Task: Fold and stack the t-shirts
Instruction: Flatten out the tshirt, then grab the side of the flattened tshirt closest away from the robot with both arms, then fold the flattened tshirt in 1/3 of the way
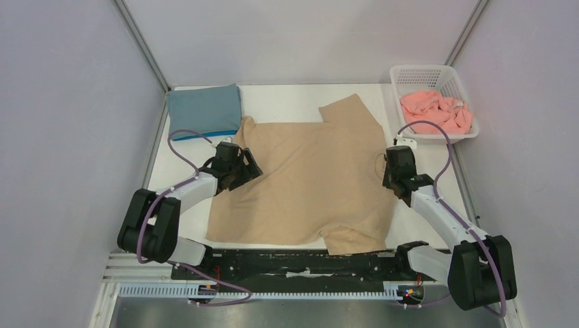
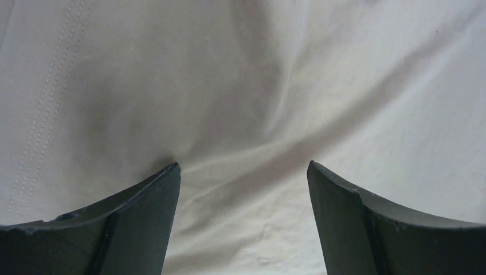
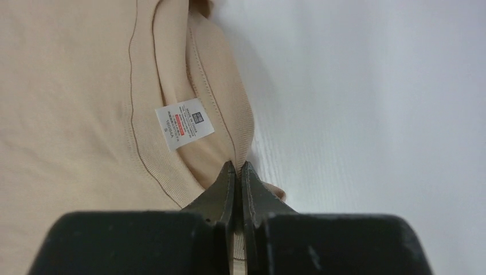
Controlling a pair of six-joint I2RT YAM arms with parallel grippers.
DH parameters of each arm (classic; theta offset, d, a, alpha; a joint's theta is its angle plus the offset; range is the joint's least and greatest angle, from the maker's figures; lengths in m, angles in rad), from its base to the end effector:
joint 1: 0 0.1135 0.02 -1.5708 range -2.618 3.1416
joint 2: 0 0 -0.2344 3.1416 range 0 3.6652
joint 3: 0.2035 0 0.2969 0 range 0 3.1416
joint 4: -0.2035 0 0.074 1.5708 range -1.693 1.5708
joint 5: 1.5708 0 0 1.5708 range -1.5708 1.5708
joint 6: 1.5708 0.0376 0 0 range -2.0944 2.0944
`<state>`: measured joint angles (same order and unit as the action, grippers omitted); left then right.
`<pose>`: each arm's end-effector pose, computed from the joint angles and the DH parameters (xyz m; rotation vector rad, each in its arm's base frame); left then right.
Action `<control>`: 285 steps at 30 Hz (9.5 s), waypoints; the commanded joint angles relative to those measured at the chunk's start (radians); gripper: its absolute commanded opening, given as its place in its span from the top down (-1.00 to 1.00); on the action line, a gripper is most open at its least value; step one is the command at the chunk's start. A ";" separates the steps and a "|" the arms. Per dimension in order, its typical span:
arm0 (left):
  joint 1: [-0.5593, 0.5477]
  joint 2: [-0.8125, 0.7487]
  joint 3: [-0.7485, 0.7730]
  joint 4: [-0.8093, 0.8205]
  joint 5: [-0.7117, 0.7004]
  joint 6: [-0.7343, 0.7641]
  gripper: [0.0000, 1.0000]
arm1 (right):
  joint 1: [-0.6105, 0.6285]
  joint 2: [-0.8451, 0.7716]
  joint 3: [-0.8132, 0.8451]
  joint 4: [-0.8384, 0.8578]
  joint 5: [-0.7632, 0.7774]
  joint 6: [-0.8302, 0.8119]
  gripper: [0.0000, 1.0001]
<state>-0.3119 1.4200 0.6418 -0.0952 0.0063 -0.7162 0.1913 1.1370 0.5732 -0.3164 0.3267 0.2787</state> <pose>0.2908 -0.0940 0.0983 -0.4990 2.4493 -0.4537 0.2665 0.0393 0.1370 0.2463 2.3845 -0.1831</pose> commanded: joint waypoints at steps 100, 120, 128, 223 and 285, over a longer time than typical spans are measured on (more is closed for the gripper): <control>-0.039 -0.522 -0.319 -0.322 -0.172 -0.249 -0.10 | 0.019 -0.269 -0.199 0.414 0.043 0.062 -0.96; -0.039 -0.646 -0.342 -0.220 -0.189 -0.161 0.95 | 0.250 -0.147 -0.011 0.009 0.097 0.071 -0.96; -0.039 -0.653 -0.344 -0.252 -0.180 -0.121 0.95 | 0.360 -0.147 -0.054 -0.281 -0.102 0.111 -0.93; 0.019 -0.123 0.152 -0.147 -0.383 -0.173 0.95 | 0.186 0.076 0.247 0.268 0.154 -0.121 1.00; -0.035 -0.163 -0.212 0.009 -0.027 -0.214 -0.65 | 0.319 0.100 -0.256 0.394 -0.285 0.276 -0.96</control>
<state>-0.3054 1.4231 0.5663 0.0917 0.1013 -0.8825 0.4808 1.3327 0.4240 0.2489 0.0013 0.4355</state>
